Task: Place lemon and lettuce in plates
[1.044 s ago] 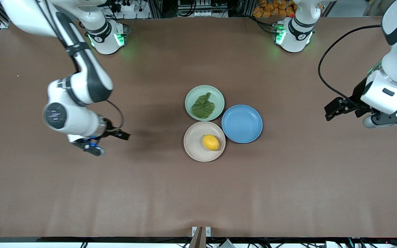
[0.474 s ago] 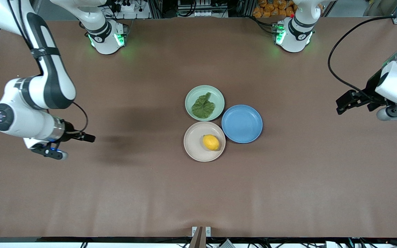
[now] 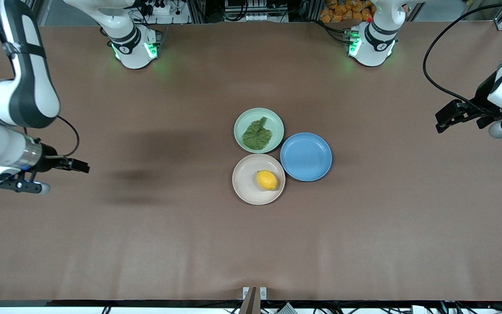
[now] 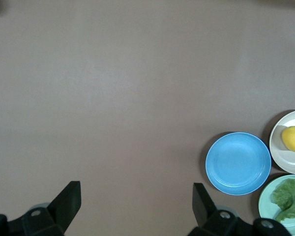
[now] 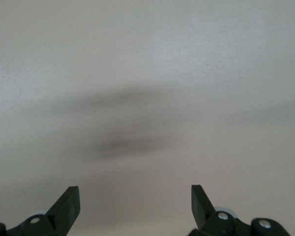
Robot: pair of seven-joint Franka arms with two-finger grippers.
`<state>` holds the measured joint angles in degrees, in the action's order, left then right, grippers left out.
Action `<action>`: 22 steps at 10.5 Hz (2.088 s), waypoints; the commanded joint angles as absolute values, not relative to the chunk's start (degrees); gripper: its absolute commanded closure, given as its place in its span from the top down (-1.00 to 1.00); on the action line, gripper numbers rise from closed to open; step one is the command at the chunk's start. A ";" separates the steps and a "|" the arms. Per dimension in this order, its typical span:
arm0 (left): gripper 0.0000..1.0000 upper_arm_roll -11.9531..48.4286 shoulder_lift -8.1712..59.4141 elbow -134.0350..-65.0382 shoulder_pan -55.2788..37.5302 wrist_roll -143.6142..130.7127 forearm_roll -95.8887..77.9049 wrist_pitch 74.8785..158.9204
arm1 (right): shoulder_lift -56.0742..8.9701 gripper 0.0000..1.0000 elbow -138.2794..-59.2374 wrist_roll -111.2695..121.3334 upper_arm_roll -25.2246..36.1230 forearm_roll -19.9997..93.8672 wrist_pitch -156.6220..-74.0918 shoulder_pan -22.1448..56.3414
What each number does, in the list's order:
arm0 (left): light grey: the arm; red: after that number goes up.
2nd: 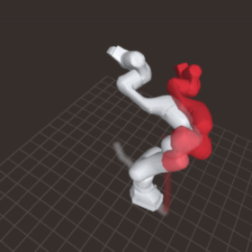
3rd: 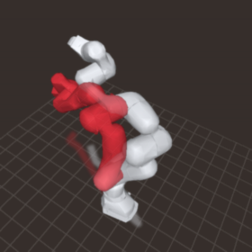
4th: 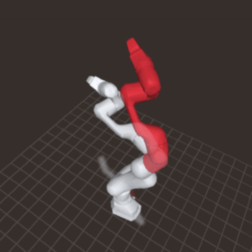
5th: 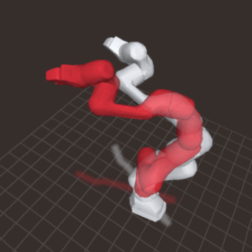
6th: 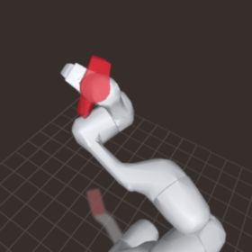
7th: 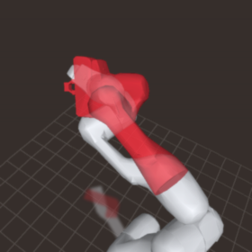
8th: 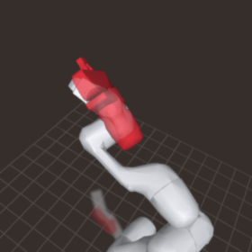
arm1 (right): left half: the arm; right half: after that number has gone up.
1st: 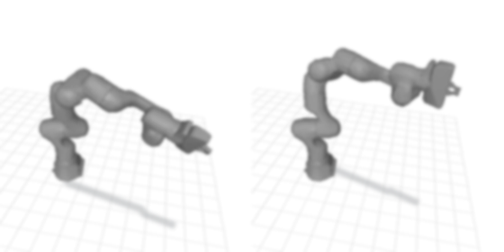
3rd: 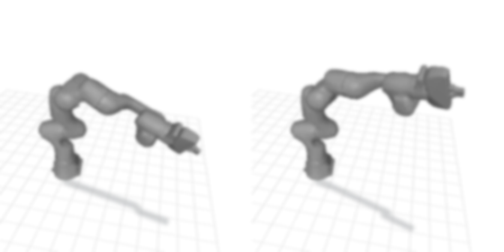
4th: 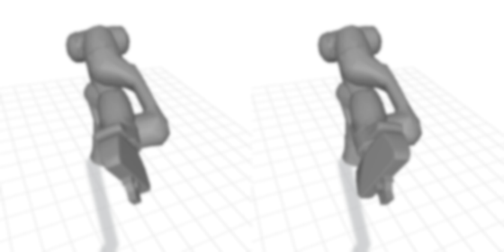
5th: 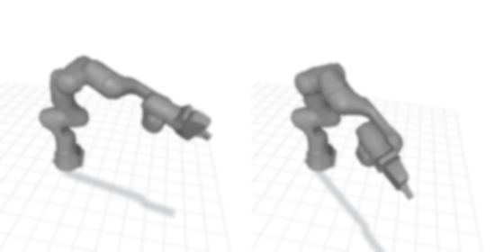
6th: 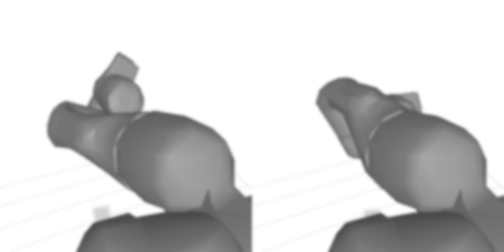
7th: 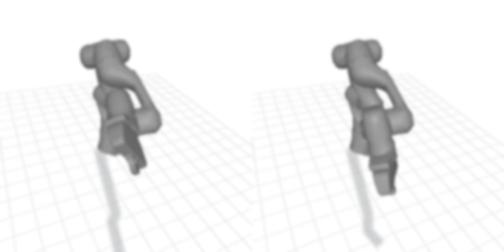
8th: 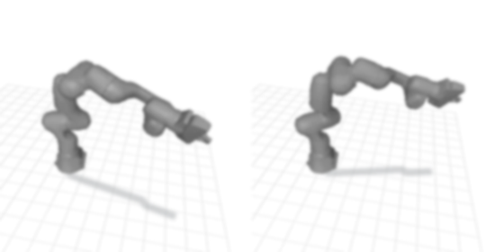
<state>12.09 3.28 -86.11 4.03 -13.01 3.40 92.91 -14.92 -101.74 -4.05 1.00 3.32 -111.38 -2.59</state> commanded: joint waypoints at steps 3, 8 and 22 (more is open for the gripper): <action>1.00 11.51 2.37 -86.75 3.43 -11.51 2.02 92.46 | -9.15 1.00 -98.97 -2.81 2.10 3.16 -100.31 -3.43; 1.00 12.04 2.37 -86.66 2.81 -11.51 2.02 92.46 | -4.67 1.00 -91.68 -2.81 2.37 0.09 -89.22 -3.25; 1.00 12.39 2.29 -86.66 2.90 -6.94 1.93 92.11 | 0.70 1.00 -83.50 -2.72 6.77 -0.09 -84.73 -1.49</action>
